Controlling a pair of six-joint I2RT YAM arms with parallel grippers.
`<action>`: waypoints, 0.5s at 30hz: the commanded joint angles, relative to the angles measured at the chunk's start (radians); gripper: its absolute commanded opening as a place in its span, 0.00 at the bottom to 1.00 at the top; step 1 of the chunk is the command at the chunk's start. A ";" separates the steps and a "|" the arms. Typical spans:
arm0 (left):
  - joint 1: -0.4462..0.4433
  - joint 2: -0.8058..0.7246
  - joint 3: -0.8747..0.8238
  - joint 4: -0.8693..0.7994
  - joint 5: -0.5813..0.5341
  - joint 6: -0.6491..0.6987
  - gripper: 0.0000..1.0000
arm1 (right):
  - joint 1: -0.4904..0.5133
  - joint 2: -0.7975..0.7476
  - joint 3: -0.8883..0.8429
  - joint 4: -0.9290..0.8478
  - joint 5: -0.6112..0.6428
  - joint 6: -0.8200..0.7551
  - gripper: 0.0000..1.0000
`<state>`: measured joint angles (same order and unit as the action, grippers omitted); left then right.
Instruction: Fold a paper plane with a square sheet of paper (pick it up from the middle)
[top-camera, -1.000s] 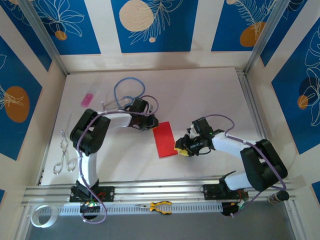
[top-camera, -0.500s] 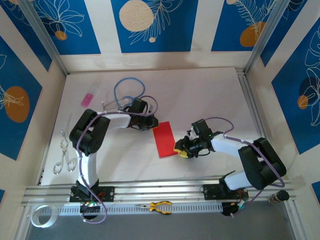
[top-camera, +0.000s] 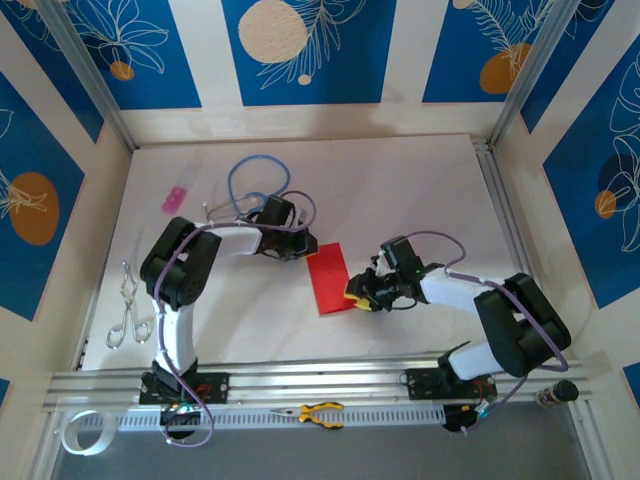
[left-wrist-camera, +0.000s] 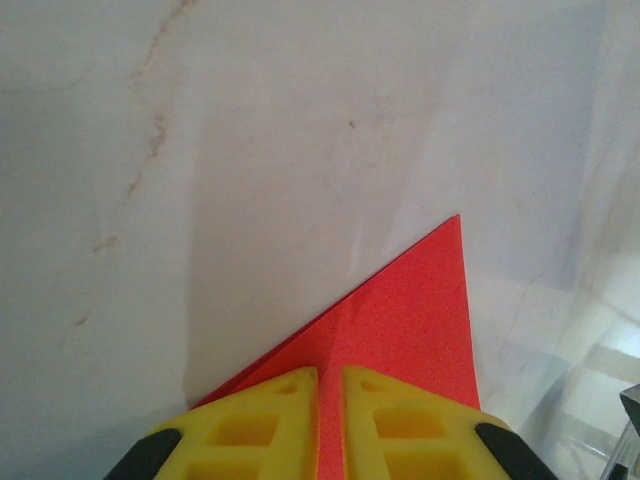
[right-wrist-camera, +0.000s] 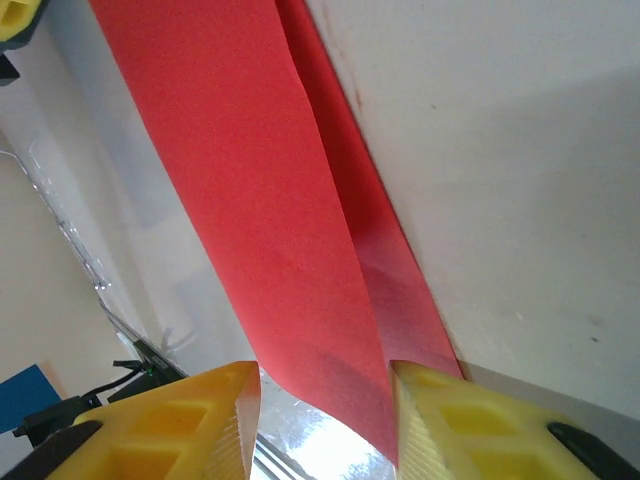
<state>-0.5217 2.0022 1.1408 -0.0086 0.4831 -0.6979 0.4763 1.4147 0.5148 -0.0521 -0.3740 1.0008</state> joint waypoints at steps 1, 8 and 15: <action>0.004 0.061 0.033 -0.048 0.007 0.055 0.16 | -0.009 0.014 0.026 0.024 -0.029 -0.016 0.38; 0.003 0.127 0.142 -0.073 0.058 0.122 0.16 | -0.031 0.063 0.039 0.116 -0.086 -0.028 0.39; 0.003 0.163 0.218 -0.118 0.081 0.160 0.16 | -0.051 0.099 0.062 0.104 -0.081 -0.054 0.39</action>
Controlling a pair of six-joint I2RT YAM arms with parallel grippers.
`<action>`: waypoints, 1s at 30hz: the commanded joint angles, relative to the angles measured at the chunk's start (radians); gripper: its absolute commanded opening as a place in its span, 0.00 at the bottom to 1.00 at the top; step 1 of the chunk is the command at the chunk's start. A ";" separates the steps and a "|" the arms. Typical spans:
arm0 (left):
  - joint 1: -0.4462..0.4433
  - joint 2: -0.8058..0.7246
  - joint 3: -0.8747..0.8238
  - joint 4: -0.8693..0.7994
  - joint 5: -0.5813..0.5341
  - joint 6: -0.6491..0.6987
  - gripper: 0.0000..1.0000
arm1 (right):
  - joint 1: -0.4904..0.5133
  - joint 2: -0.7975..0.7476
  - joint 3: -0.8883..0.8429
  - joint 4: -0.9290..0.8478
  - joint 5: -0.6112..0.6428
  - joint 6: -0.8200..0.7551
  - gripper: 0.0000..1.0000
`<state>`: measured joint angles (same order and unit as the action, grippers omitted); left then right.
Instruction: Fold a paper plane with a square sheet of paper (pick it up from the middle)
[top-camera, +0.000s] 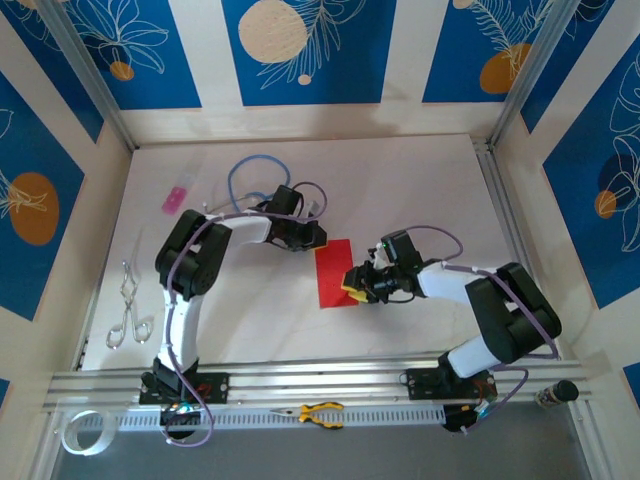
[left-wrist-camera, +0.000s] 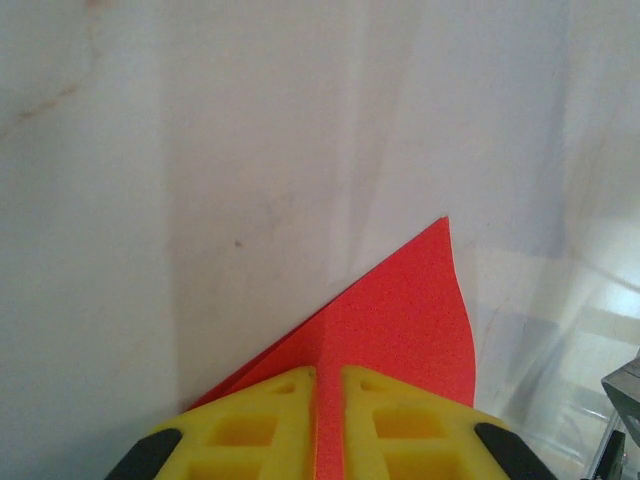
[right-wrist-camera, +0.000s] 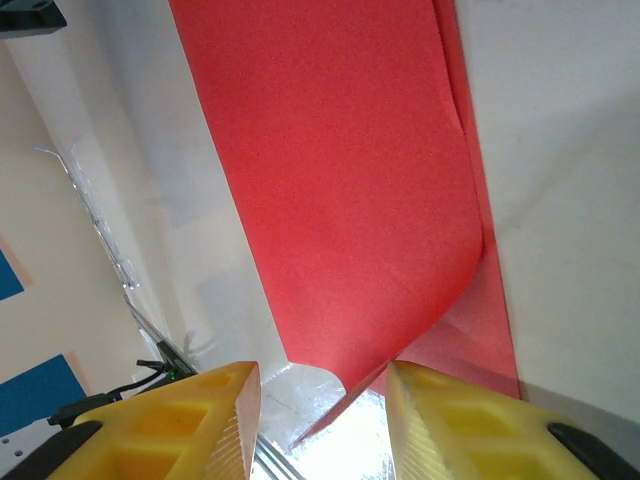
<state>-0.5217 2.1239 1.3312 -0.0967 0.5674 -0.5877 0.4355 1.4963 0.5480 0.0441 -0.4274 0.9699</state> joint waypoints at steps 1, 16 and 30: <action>0.004 0.044 0.034 -0.036 -0.003 0.051 0.16 | -0.012 0.023 0.029 -0.002 -0.015 -0.018 0.38; 0.004 0.031 0.040 -0.061 -0.030 0.049 0.16 | -0.014 -0.018 -0.014 -0.043 -0.011 0.045 0.45; 0.003 0.033 0.048 -0.052 -0.013 0.043 0.16 | -0.042 -0.003 -0.010 0.027 -0.027 0.056 0.47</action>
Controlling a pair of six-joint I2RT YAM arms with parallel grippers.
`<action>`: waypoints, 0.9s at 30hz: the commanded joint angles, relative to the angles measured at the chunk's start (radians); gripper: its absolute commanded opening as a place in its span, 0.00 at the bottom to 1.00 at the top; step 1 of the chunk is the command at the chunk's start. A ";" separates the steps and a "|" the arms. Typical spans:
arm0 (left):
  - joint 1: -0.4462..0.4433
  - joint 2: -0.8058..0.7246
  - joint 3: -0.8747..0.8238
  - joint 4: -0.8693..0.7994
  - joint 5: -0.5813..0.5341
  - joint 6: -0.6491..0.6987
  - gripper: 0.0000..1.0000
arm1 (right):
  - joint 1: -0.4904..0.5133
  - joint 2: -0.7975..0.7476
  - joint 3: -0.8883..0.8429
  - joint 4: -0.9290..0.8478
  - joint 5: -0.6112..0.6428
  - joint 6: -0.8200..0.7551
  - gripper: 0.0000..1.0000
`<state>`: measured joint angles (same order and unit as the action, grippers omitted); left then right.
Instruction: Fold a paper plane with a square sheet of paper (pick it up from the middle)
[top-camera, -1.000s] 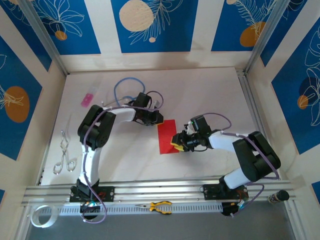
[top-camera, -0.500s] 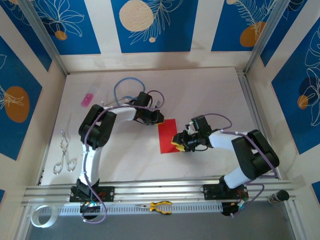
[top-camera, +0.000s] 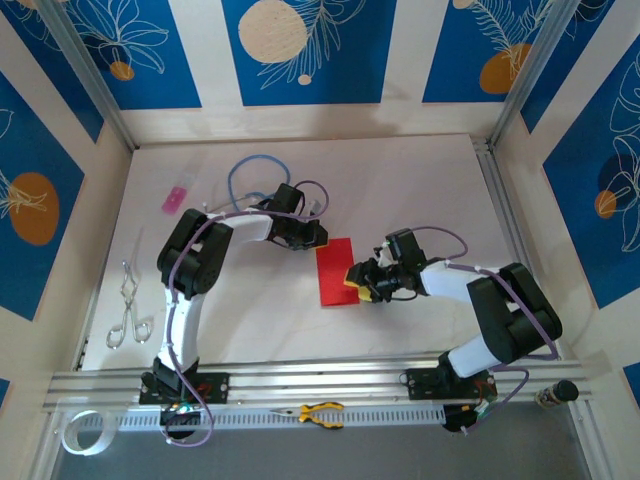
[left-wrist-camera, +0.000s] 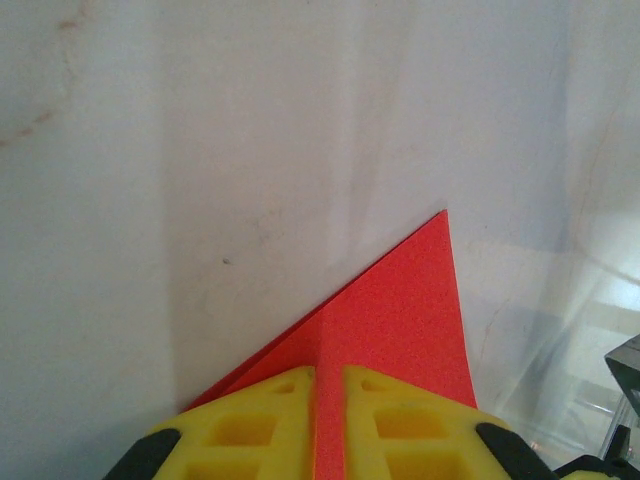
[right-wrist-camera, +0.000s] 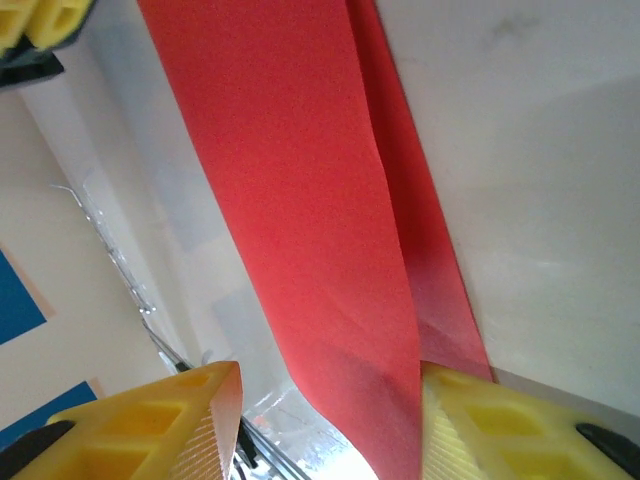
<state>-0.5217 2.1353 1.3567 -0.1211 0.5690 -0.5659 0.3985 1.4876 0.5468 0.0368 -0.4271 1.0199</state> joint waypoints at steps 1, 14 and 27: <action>0.004 0.023 0.025 -0.028 -0.011 0.023 0.16 | -0.006 0.013 -0.005 0.041 -0.031 0.000 0.47; 0.003 0.042 0.064 -0.055 0.028 0.046 0.16 | -0.055 0.079 0.049 0.094 -0.121 -0.118 0.44; 0.001 0.045 0.099 -0.081 0.047 0.055 0.17 | -0.086 0.173 0.098 0.127 -0.177 -0.176 0.38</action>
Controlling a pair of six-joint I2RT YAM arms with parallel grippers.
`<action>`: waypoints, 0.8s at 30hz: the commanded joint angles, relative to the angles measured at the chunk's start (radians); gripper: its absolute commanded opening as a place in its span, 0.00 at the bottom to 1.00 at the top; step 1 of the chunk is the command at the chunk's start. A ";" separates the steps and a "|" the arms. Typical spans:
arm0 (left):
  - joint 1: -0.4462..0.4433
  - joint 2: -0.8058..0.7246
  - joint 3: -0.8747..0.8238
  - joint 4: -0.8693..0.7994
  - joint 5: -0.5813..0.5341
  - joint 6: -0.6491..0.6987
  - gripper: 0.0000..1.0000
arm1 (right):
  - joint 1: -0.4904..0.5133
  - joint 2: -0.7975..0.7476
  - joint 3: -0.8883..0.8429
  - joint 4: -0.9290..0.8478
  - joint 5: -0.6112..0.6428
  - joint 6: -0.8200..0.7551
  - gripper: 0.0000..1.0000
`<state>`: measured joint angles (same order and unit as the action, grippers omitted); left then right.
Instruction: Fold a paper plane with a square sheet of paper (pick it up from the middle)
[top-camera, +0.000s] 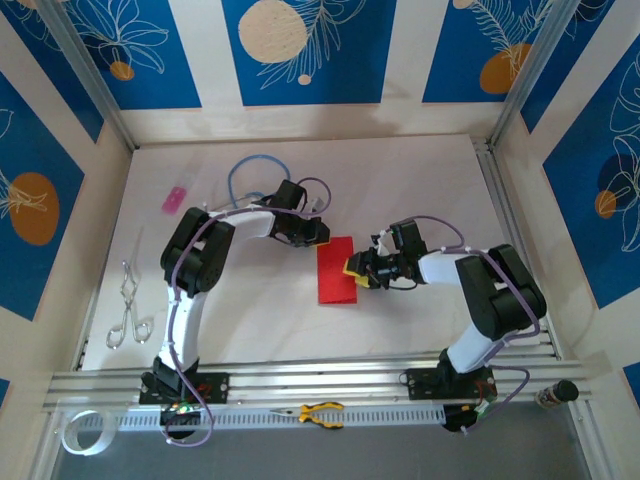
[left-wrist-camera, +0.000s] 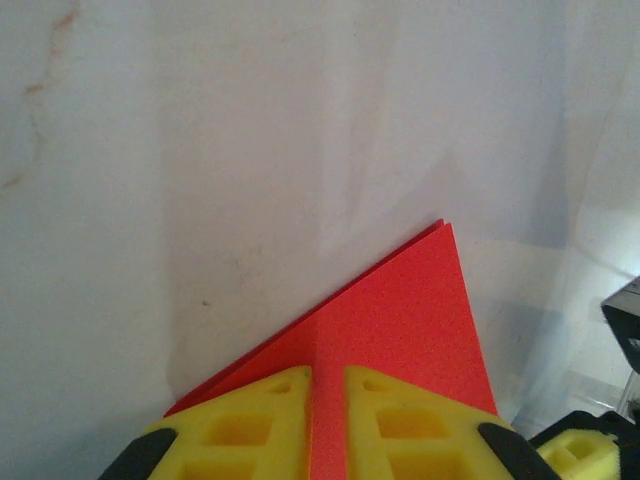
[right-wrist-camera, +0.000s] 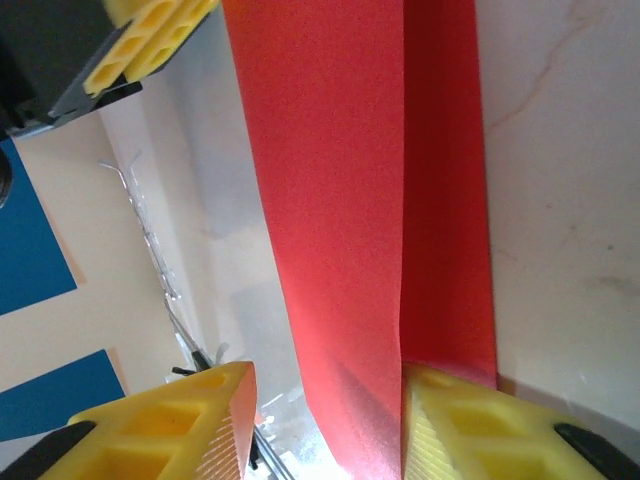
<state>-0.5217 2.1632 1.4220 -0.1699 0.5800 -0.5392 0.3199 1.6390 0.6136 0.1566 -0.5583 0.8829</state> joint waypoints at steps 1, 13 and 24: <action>-0.001 0.007 0.034 -0.032 0.037 0.033 0.18 | -0.008 0.027 0.034 0.007 -0.048 -0.045 0.36; -0.007 -0.229 -0.065 0.040 -0.056 0.050 0.46 | -0.019 0.045 0.047 -0.003 -0.059 -0.068 0.12; -0.066 -0.625 -0.498 0.338 -0.242 0.042 0.47 | -0.015 0.001 0.035 -0.018 -0.010 -0.029 0.08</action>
<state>-0.5705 1.6093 0.9928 0.0853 0.4232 -0.5098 0.3061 1.6711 0.6426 0.1638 -0.5770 0.8413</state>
